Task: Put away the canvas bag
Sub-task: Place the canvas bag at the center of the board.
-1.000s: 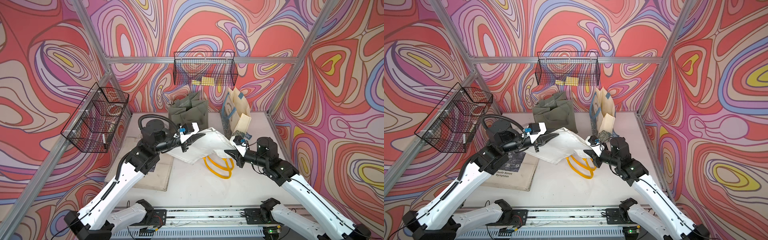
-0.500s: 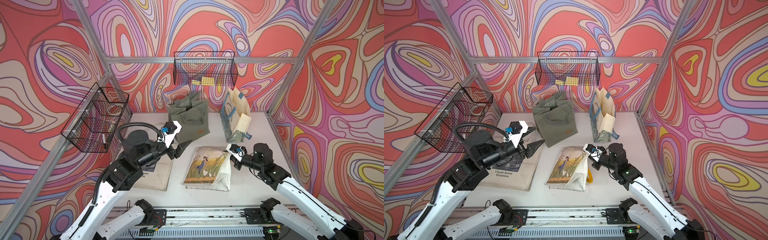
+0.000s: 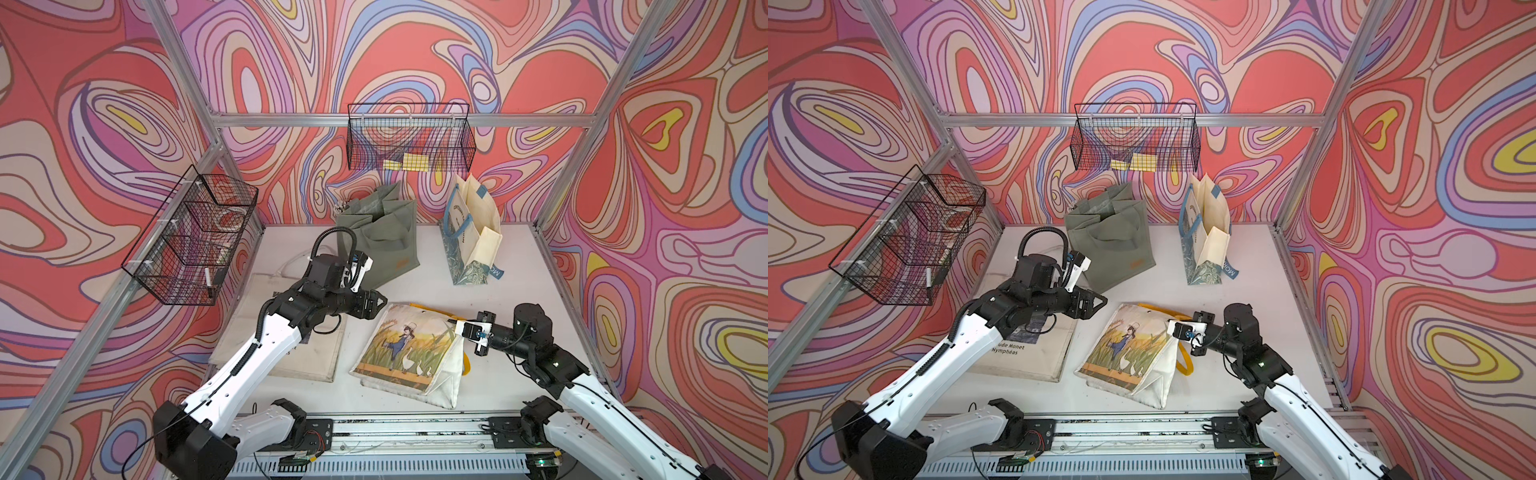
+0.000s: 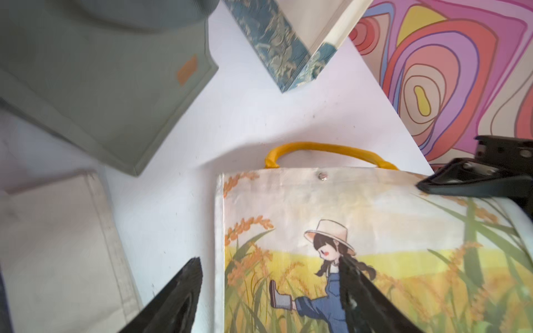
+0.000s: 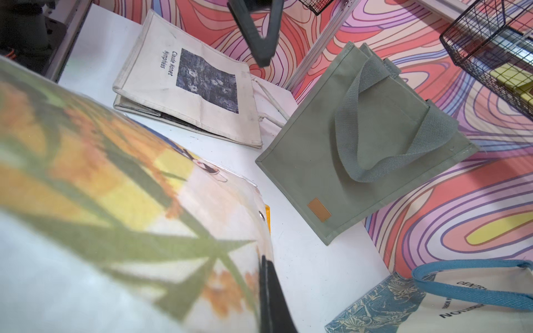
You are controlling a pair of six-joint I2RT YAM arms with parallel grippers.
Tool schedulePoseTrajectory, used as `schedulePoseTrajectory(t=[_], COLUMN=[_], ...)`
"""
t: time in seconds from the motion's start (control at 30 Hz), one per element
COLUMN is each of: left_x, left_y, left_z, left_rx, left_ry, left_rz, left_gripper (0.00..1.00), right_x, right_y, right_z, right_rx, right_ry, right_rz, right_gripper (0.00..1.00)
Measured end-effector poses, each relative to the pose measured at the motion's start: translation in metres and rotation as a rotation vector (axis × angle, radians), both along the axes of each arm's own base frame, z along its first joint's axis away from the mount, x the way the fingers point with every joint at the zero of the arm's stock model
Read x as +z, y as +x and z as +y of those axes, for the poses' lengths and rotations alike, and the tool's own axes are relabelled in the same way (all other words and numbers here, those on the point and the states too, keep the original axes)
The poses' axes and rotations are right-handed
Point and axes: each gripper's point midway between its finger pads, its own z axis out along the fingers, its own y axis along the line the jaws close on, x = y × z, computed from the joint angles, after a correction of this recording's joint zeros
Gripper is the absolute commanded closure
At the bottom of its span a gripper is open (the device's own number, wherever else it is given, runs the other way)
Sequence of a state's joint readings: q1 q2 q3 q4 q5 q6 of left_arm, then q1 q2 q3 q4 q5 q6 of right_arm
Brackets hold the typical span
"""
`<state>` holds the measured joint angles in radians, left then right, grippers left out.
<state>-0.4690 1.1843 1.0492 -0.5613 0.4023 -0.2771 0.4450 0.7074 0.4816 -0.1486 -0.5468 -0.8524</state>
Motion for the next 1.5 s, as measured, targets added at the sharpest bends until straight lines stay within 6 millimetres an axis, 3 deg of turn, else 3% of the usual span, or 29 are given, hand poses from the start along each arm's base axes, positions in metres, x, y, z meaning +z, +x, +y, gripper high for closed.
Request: schedulePoseTrajectory(t=[0.43, 0.57, 0.73, 0.87, 1.3, 1.37, 1.5], left_x=[-0.110, -0.133, -0.148, -0.157, -0.176, -0.176, -0.180], left_y=[0.013, 0.022, 0.041, 0.042, 0.026, 0.024, 0.018], left_z=[-0.009, -0.007, -0.016, -0.021, -0.023, -0.026, -0.032], left_rx=[0.061, 0.069, 0.037, -0.002, -0.102, -0.116, -0.147], left_ry=[0.063, 0.094, 0.111, 0.114, 0.141, 0.127, 0.089], left_rz=[0.368, 0.440, 0.471, 0.503, 0.589, 0.596, 0.636], left_gripper=[0.10, 0.07, 0.06, 0.07, 0.11, 0.15, 0.38], right_x=[-0.018, -0.027, -0.040, -0.051, -0.101, -0.109, -0.120], right_y=[-0.009, -0.012, -0.017, -0.022, -0.025, -0.026, -0.026], right_z=[-0.010, -0.013, -0.017, -0.021, -0.035, -0.035, -0.036], right_rx=[0.043, 0.057, 0.076, 0.100, 0.132, 0.138, 0.144], right_ry=[-0.154, -0.198, -0.254, -0.309, -0.504, -0.527, -0.570], right_rz=[-0.097, -0.103, -0.100, -0.095, -0.058, -0.049, -0.042], right_gripper=[1.00, 0.97, 0.87, 0.80, 0.86, 0.87, 0.88])
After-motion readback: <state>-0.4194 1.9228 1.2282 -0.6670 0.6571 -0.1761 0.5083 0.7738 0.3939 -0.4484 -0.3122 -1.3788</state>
